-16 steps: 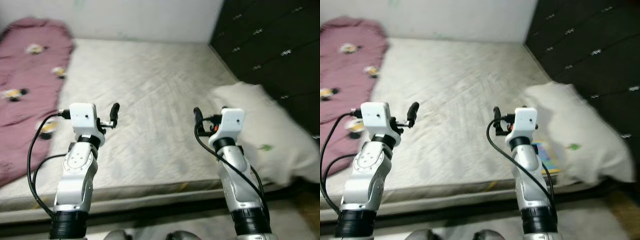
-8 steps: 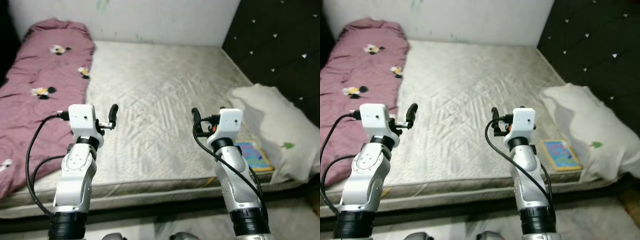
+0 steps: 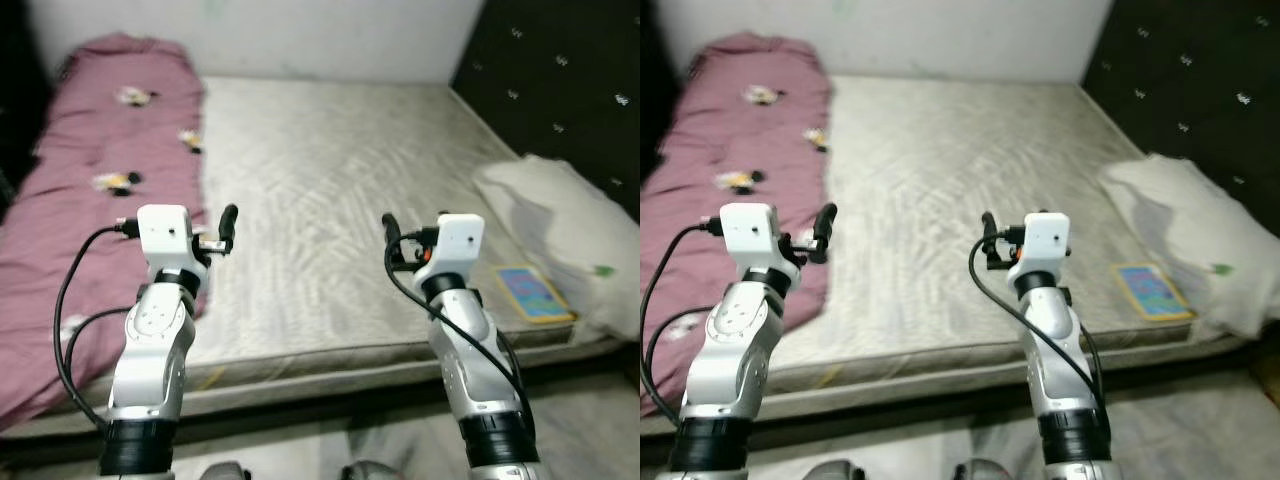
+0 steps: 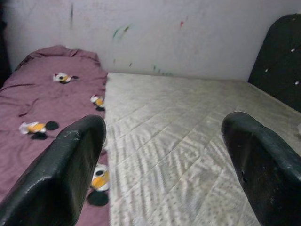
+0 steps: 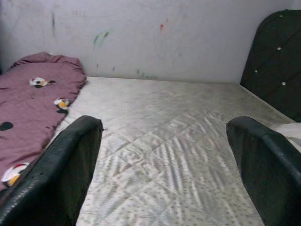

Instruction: Clean up the room

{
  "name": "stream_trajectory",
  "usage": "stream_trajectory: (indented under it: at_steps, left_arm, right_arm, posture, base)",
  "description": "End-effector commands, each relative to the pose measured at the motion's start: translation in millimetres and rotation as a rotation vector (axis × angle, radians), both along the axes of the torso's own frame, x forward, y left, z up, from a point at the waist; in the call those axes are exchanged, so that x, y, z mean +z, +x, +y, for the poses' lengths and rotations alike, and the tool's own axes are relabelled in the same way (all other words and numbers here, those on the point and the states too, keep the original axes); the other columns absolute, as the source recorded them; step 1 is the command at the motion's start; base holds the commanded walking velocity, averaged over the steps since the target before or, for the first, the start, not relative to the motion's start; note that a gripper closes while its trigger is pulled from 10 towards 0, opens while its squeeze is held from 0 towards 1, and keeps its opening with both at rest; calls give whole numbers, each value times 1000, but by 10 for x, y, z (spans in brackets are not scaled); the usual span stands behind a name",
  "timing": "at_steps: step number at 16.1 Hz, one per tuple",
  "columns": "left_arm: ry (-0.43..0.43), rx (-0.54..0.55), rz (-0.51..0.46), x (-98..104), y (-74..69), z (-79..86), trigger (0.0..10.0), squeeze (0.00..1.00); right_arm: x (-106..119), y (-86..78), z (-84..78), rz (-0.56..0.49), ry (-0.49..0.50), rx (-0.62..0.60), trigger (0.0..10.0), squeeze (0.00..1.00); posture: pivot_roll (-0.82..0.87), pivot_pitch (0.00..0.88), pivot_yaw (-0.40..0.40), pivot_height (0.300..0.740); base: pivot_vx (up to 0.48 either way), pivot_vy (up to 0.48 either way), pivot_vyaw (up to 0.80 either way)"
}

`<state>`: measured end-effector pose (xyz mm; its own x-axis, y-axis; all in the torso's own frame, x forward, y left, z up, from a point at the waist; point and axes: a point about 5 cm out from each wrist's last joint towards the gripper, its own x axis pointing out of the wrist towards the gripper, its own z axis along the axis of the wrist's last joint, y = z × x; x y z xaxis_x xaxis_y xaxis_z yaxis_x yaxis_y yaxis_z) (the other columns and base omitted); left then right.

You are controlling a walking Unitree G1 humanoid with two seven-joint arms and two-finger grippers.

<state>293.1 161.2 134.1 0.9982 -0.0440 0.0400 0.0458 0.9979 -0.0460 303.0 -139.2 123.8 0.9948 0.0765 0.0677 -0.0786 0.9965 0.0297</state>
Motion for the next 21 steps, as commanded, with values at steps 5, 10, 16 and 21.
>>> stream_trajectory:
  at_steps: [5,10,16,21]
  left_arm:
    - [-16,-37,5,-1,6,-104,10000,0]
    - [-24,-39,8,-6,4,-112,10000,0]
    - [-26,-41,6,-3,10,-113,10000,0]
    - [6,-31,-23,57,22,-100,10000,0]
  right_arm:
    - [-20,-8,-115,10,-12,-32,10000,0]
    - [-27,-6,-120,13,-15,-31,10000,0]
    - [-26,3,-114,14,-16,-30,10000,0]
    - [-27,12,-103,17,-15,-24,10000,0]
  posture:
    - [8,0,-81,740]
    - [7,0,-83,740]
    - [7,0,-83,740]
    - [11,0,-85,740]
  base:
    - [0,480,0]
    - [0,480,0]
    - [0,480,0]
    - [0,288,0]
